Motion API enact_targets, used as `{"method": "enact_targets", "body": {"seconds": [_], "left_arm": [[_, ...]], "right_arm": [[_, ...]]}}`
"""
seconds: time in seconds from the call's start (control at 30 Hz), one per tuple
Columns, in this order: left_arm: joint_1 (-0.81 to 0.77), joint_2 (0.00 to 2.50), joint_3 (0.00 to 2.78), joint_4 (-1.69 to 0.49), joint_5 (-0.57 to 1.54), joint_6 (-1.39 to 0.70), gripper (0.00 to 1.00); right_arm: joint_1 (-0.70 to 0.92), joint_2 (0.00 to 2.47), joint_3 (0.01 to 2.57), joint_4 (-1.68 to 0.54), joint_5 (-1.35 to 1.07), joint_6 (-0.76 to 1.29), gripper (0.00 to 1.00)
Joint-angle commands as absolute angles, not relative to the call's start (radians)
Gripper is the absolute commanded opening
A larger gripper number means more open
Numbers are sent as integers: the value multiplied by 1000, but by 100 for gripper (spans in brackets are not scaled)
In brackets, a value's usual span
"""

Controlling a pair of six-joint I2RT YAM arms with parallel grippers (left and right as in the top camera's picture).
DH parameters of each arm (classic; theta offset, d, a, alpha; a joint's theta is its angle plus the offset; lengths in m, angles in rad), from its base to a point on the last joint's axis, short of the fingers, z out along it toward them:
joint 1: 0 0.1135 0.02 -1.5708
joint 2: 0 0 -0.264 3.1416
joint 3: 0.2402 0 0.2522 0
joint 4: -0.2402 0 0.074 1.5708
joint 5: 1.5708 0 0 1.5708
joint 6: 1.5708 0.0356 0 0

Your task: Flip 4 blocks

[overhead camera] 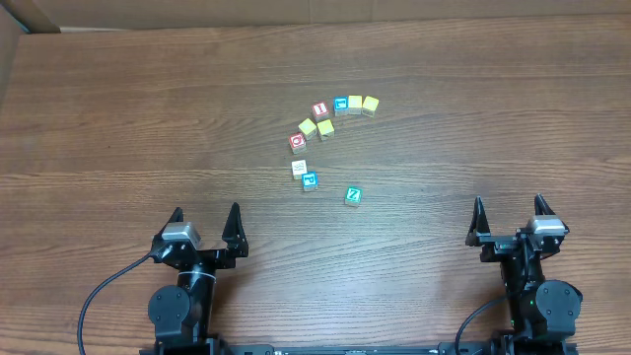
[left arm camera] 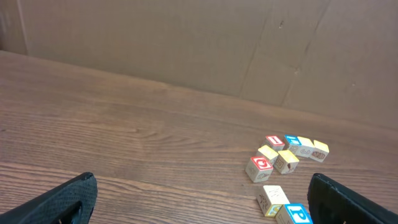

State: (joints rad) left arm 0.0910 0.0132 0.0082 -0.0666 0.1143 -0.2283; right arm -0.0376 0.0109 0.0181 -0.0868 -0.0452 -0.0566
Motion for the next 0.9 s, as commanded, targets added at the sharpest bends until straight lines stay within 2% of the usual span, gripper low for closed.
{"method": "enact_targets", "body": {"seconds": [0.0, 0.63, 0.87], "left_arm": [[86, 5, 5, -70, 102, -205, 100], [86, 5, 5, -70, 115, -218, 100], [86, 5, 10, -48, 292, -318, 100]], "right_arm": [[-33, 3, 8, -80, -47, -60, 100], [-33, 3, 8, -80, -47, -60, 100], [-33, 3, 8, -80, -47, -60, 100]]}}
